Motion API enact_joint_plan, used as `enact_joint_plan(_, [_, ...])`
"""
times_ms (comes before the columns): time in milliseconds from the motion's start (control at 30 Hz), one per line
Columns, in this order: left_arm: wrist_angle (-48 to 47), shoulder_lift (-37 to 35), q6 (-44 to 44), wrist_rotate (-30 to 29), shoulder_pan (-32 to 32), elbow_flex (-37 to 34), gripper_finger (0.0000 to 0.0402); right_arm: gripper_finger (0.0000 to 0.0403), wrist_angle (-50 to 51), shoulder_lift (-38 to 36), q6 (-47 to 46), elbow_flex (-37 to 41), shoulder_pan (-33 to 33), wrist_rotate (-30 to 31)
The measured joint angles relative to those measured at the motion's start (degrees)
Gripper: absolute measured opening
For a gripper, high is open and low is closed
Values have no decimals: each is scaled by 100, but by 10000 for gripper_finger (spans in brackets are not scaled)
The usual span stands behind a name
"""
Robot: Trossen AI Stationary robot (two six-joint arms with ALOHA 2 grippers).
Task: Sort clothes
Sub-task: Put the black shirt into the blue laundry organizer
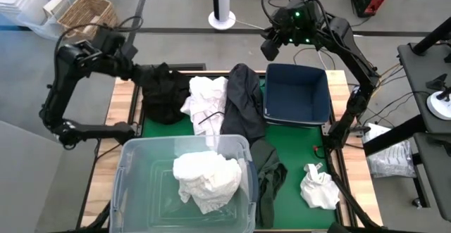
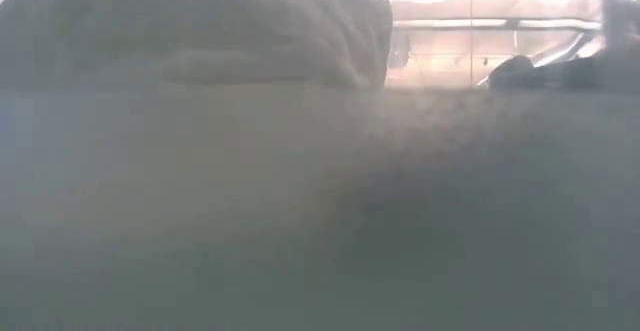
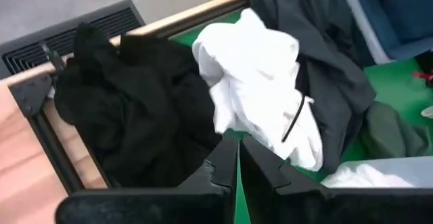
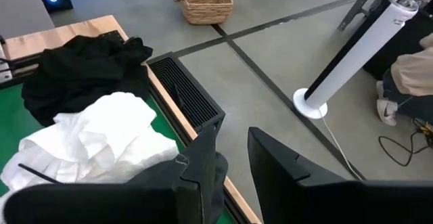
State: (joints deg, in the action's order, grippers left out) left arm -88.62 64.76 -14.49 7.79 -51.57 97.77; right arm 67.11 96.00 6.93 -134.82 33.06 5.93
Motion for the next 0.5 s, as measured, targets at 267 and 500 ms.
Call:
enact_joint_plan(267, [597, -158, 628, 37, -9, -1178, 0, 62, -7, 76, 10, 0, 0, -1])
enact_joint_plan(500, [440, -115, 1366, 190, -17, -1663, 0, 60, -7, 81, -18, 0, -2, -1])
